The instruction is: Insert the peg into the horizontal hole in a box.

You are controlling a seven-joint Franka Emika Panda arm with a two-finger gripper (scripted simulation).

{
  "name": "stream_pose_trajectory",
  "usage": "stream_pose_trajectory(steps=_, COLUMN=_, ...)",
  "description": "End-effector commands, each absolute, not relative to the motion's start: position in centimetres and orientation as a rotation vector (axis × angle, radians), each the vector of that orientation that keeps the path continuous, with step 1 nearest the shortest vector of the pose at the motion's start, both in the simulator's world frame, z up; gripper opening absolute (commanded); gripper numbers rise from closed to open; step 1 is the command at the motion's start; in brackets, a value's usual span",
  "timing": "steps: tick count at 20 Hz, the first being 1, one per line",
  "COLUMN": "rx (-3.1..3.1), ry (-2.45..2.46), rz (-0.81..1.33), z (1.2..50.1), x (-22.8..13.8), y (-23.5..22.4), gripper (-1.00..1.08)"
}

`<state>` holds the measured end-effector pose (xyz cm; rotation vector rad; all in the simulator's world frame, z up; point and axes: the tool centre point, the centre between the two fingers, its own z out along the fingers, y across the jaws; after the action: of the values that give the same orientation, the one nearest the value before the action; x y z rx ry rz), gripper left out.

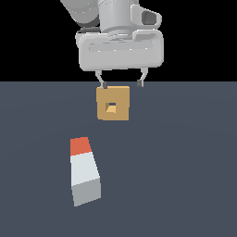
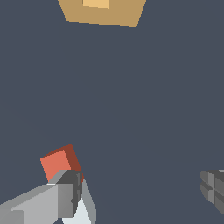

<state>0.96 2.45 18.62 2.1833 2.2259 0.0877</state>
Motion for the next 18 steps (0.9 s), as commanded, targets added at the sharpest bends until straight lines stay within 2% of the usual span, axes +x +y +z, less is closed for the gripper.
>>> stream_pose_trajectory(steps=1, rx=2.183, ry=2.226, rz=0.088, z=18.6, x=1.0, y=2.5, gripper=1.00)
stream_pose_trajectory(steps=10, rx=2.148, ry=2.263, rz=0.080, z=17.5, x=0.0, y=1.2, gripper=1.00)
stream_pose_trajectory(steps=18, rx=2.057, ry=2.355, rz=0.060, z=14.9, x=-2.1, y=-1.9, gripper=1.00)
